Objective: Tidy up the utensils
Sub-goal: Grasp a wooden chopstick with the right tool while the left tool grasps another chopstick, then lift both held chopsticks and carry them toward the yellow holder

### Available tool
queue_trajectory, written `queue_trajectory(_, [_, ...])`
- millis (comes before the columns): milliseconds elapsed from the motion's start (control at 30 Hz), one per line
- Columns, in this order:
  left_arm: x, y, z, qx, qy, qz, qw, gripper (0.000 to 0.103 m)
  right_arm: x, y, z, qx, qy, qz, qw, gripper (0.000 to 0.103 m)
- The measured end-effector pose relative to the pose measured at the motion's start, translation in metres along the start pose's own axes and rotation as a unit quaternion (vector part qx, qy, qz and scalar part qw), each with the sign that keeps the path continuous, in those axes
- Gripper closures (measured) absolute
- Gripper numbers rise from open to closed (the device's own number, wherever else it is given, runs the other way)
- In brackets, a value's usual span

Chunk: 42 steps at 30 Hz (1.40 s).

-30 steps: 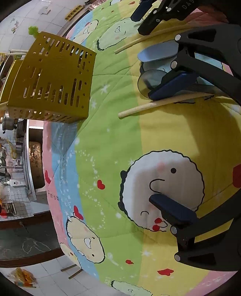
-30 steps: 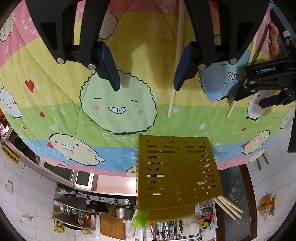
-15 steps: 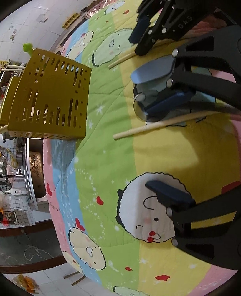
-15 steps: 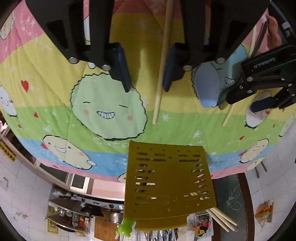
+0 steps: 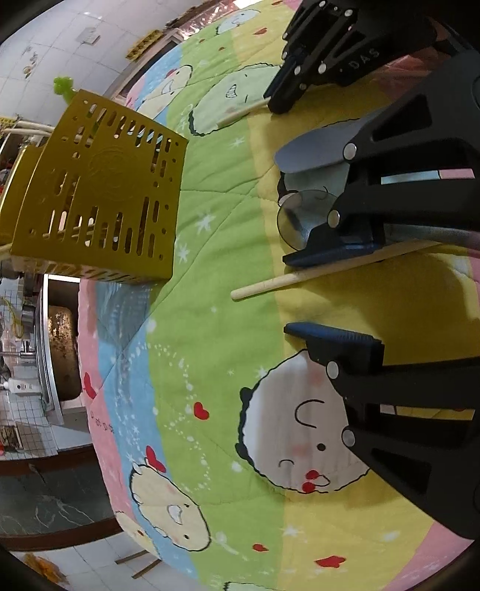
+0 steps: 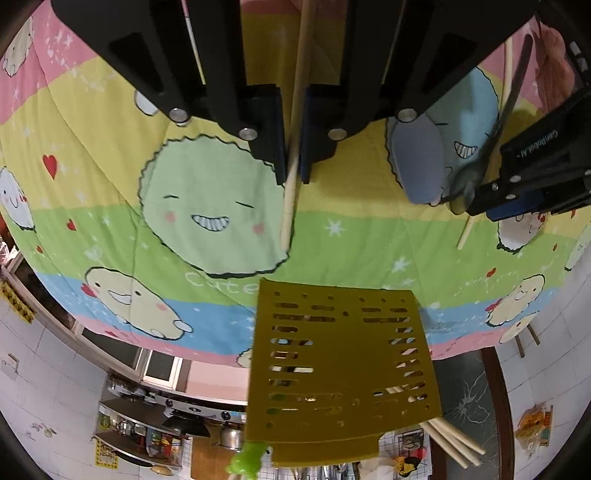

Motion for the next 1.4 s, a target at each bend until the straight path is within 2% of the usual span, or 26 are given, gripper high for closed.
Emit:
queue_trajectory(267, [0.007,-0.007,-0.006,0.011,-0.012,0.0,0.9999,0.077,0.002,0.002,-0.019,0.031,-0.004,0.012,0.999,0.096])
queue_trajectory(500, [0.012,-0.015,-0.005,0.01,0.0,0.001,0.9999,0.093,0.009,-0.005,-0.018,0.033,-0.013,0.028,0.999,0.095])
queue_trajectory(767, [0.012,-0.018,-0.005,0.003,0.017,-0.01,0.9998,0.095,0.012,-0.01,-0.02,0.032,-0.029,0.035,0.998,0.097])
queue_trajectory(1000, [-0.003,-0.019,-0.003,-0.002,0.026,-0.038,0.9989,0.097,-0.008,-0.014,-0.031,0.062,-0.039,-0.008,0.997,0.097])
queue_trajectory(1233, [-0.049,-0.023,0.0,-0.01,0.021,-0.105,0.9942,0.099,-0.042,-0.021,-0.043,0.096,-0.072,-0.077,0.99,0.097])
queue_trajectory(1400, [-0.086,-0.022,0.0,-0.006,0.011,-0.158,0.9873,0.099,-0.071,-0.024,-0.049,0.11,-0.082,-0.135,0.981,0.097])
Point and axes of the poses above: each gripper's, at about its wrist camera, not at the fingertips, and x roughly the way its jaws point, z to its left, y to its underside, the point moved 4 cm from there along x, roughly the way its jaws point, and after that the axes turned 3 degrees about y, right-handed, at the moved point
